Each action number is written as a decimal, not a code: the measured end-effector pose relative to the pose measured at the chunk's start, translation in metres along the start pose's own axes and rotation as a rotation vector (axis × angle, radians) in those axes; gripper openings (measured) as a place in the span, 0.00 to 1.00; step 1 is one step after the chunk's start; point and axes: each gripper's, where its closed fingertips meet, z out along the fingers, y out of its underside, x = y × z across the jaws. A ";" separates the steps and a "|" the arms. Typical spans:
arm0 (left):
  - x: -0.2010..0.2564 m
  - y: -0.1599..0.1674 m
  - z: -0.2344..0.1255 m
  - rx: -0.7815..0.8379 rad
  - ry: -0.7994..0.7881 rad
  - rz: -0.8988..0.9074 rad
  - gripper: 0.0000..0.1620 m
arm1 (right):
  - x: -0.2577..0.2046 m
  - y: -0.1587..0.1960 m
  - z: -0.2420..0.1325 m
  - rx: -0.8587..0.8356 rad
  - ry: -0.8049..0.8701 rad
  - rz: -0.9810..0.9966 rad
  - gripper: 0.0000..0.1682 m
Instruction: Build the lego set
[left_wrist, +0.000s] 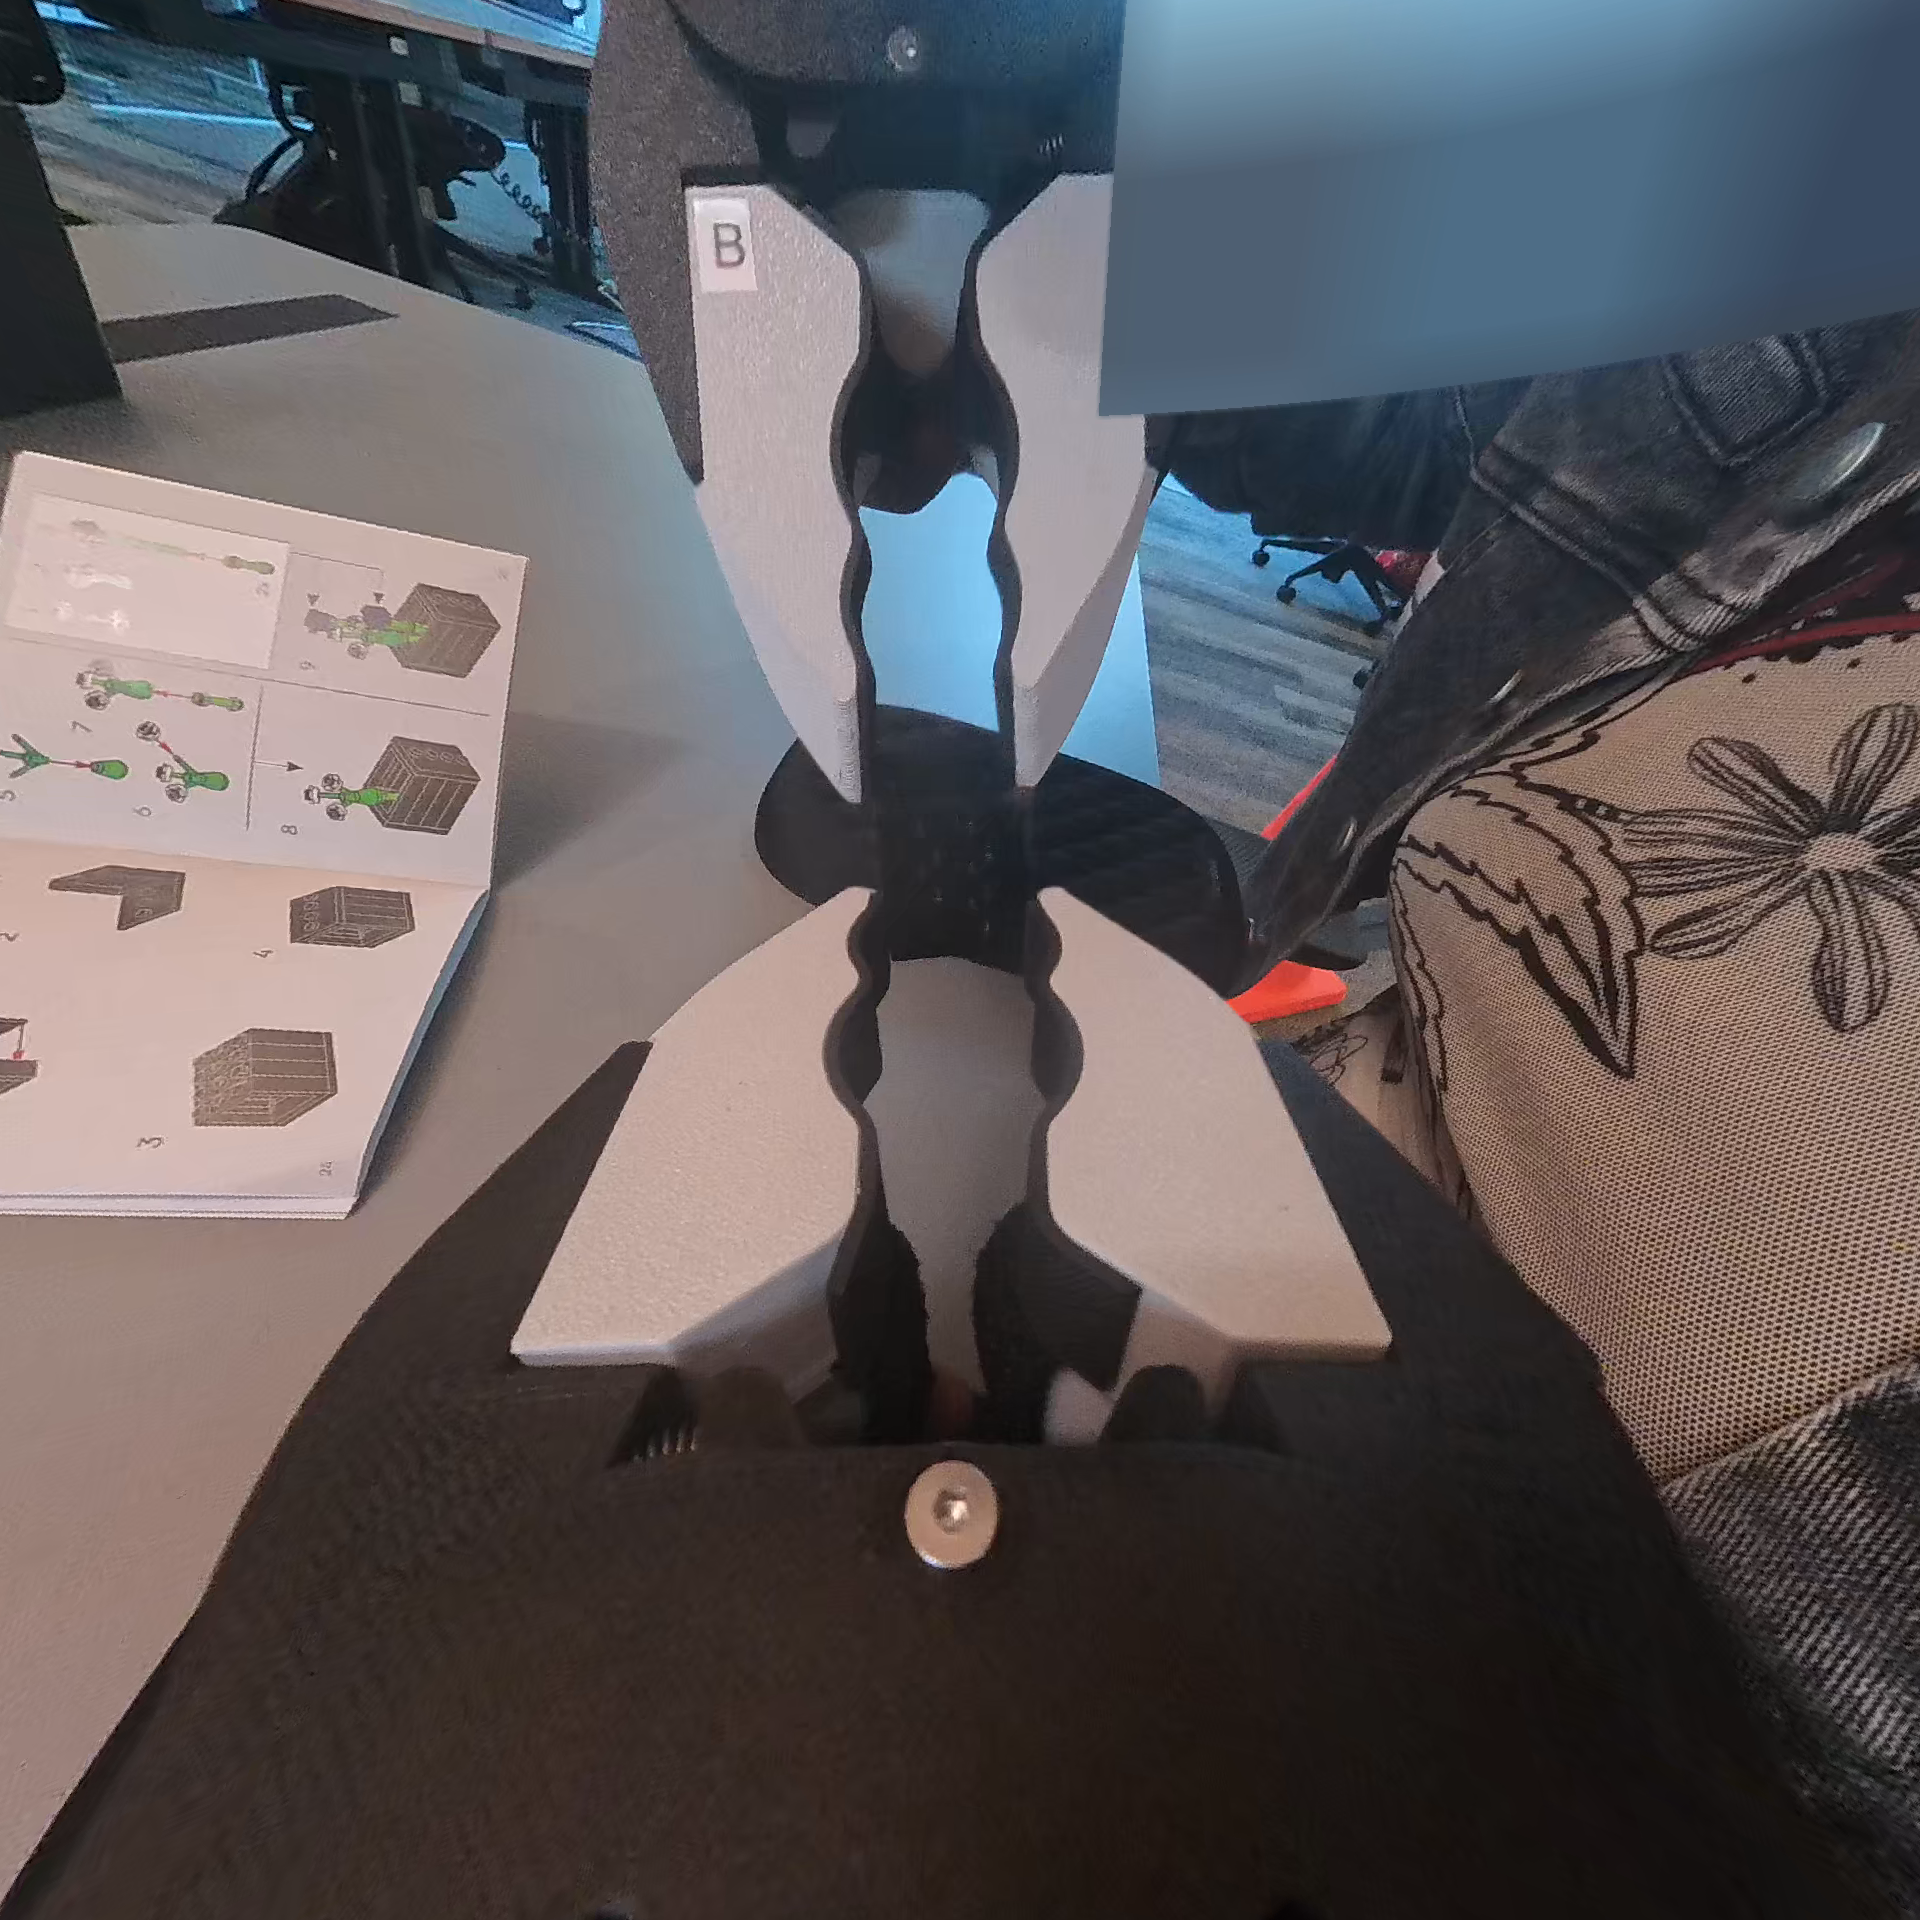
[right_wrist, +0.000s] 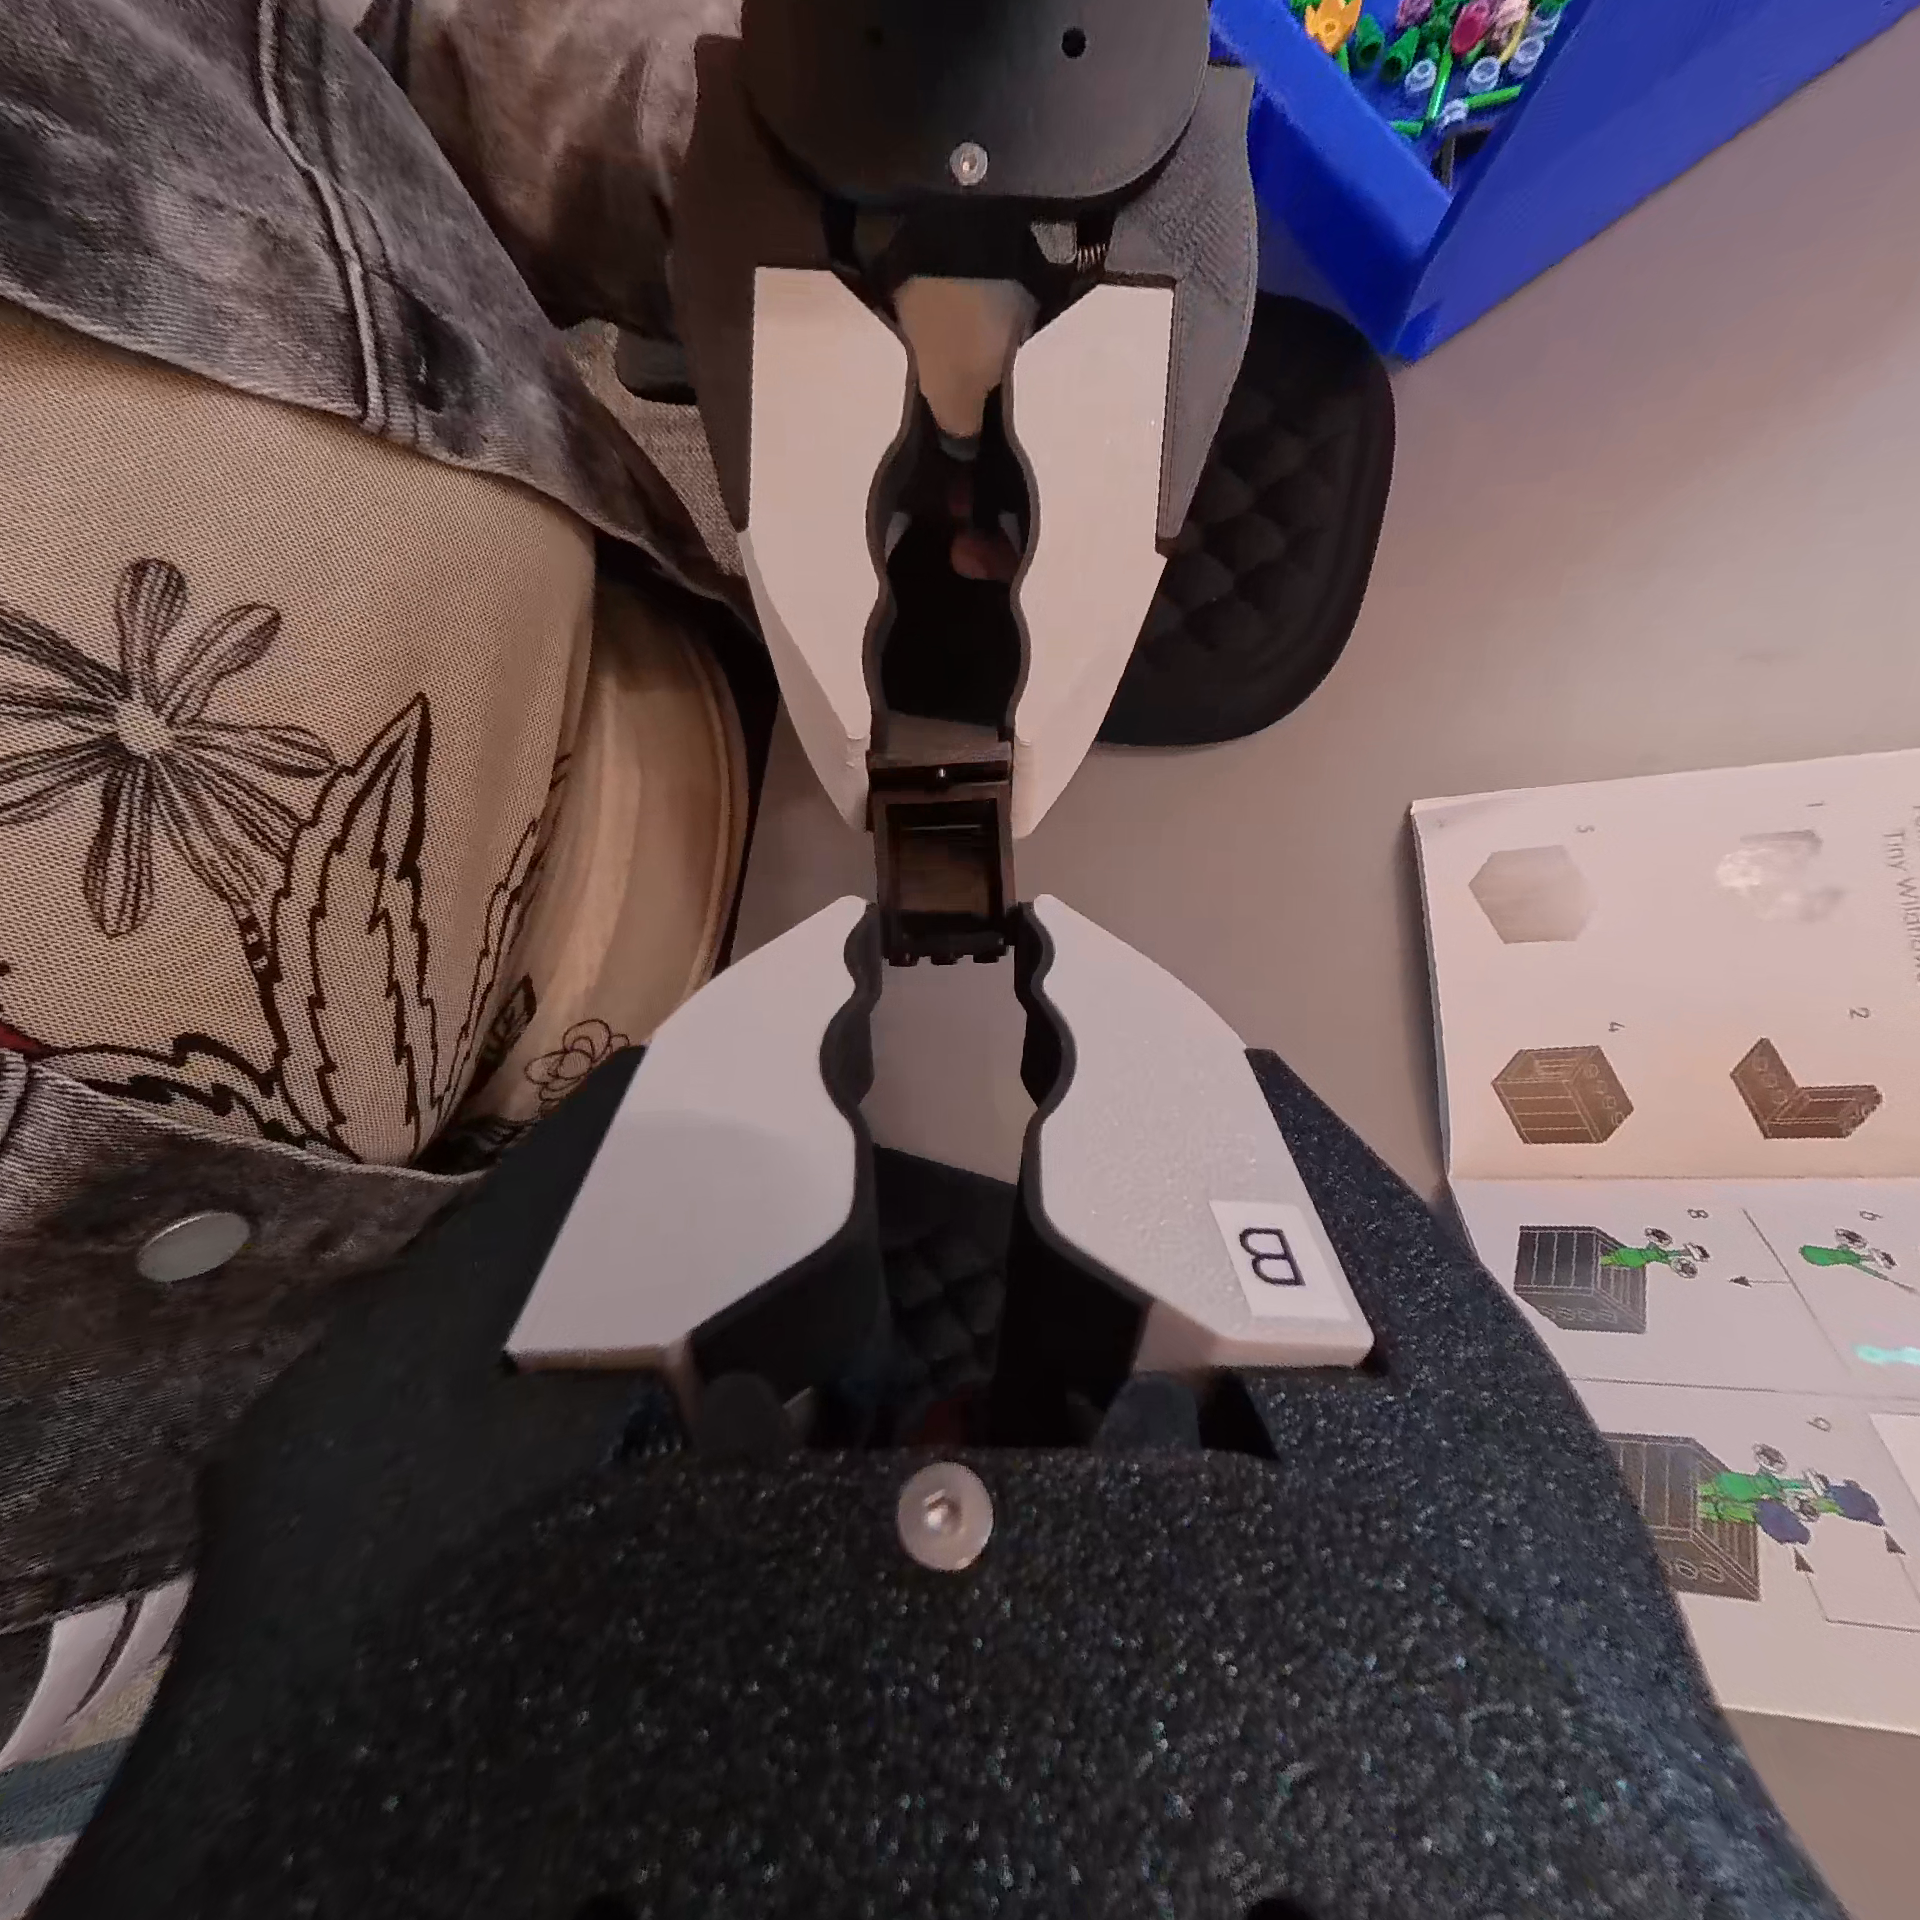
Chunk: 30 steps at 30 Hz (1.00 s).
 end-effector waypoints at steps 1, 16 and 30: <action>0.000 0.000 0.000 -0.001 0.000 -0.002 0.15 | 0.000 0.000 0.000 0.000 0.001 -0.004 0.14; 0.004 -0.020 -0.012 0.174 0.091 -0.117 0.15 | -0.005 -0.019 -0.001 0.110 -0.114 0.032 0.15; -0.031 -0.019 -0.031 0.178 -0.126 -0.105 0.16 | 0.044 0.039 0.008 0.151 0.102 0.162 0.15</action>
